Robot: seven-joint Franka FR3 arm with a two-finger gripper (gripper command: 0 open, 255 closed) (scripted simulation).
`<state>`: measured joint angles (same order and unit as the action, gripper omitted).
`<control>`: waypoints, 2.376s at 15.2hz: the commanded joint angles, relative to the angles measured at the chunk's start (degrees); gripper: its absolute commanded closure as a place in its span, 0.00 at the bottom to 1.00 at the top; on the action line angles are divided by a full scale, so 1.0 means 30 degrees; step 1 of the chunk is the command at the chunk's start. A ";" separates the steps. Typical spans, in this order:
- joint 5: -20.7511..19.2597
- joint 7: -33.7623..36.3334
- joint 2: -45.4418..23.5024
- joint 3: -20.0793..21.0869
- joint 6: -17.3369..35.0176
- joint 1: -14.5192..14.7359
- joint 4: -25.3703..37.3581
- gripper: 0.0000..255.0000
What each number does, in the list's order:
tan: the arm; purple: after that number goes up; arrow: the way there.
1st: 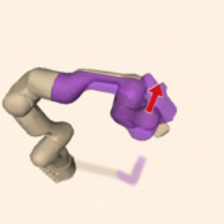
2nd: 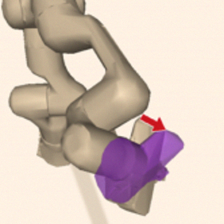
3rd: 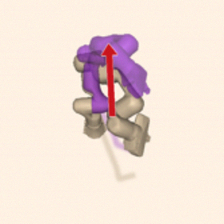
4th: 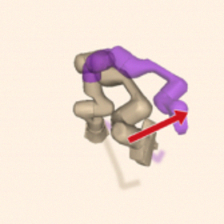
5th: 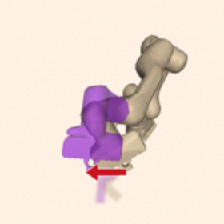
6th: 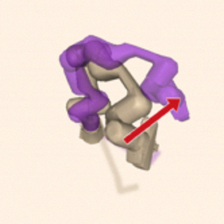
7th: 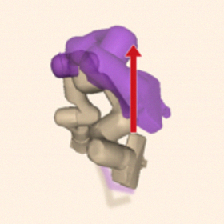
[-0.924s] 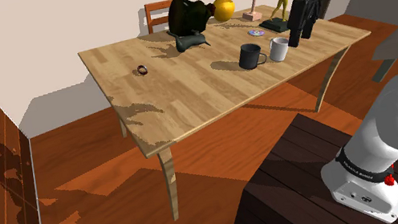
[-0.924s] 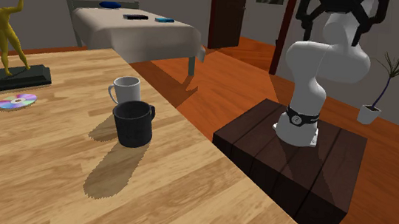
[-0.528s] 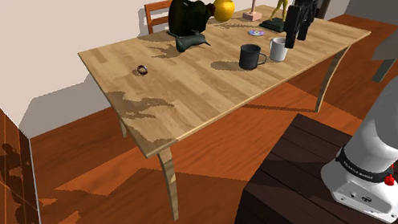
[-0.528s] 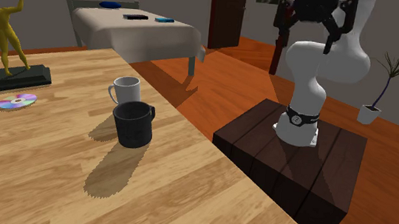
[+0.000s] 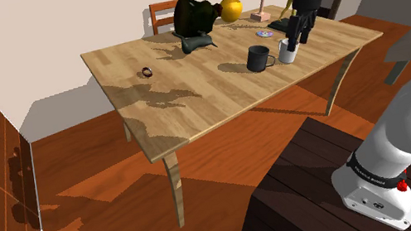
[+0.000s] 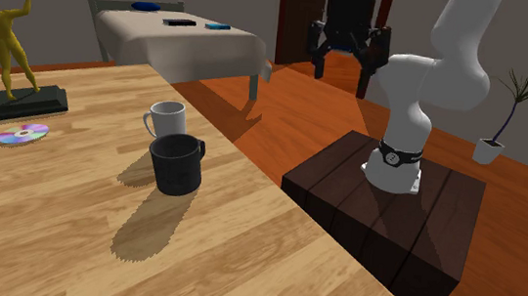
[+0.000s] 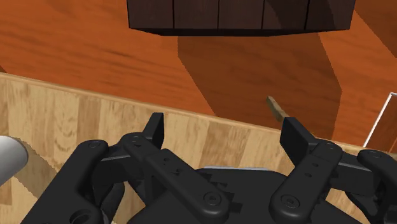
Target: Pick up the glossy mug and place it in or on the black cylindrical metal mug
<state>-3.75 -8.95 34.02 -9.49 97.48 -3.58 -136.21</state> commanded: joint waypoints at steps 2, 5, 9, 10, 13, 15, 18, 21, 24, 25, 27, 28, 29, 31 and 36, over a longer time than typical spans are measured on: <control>-0.0548 -0.0962 -0.1375 -0.0892 0.1094 -0.0356 0.0468 0.00; -0.0910 -0.1885 -0.2886 -0.1762 0.2257 -0.0646 0.1003 0.00; -0.1084 -0.3158 -0.5095 -0.2884 0.3700 -0.0971 0.2027 0.00; -0.1065 -0.3489 -0.5679 -0.3154 0.4036 -0.1047 0.2337 0.00; -0.0845 -0.4523 -0.7502 -0.3924 0.4967 -0.1276 0.3399 0.00; -0.0558 -0.5250 -0.8773 -0.4396 0.5513 -0.1446 0.4216 0.00; 0.0079 -0.6390 -1.0757 -0.5012 0.6200 -0.1762 0.5608 0.00; 0.0925 -0.7558 -1.2821 -0.5460 0.6700 -0.2223 0.7212 0.00; 0.1896 -0.8693 -1.4940 -0.5714 0.6987 -0.2865 0.9044 0.00; 0.2229 -0.9050 -1.5654 -0.5755 0.7033 -0.3121 0.9709 0.00; 0.2888 -0.9719 -1.7092 -0.5776 0.7048 -0.3691 1.1129 0.00; 0.3206 -1.0025 -1.7816 -0.5756 0.7017 -0.4007 1.1886 0.00; 0.3512 -1.0310 -1.8543 -0.5718 0.6961 -0.4342 1.2678 0.00; 0.3826 -1.0579 -1.9304 -0.5636 0.7101 -0.4690 1.3304 0.00; 0.4111 -1.0758 -1.9853 -0.5496 0.8149 -0.4821 1.2763 0.00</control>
<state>8.47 -41.18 -25.33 -26.04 121.39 -18.02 -97.60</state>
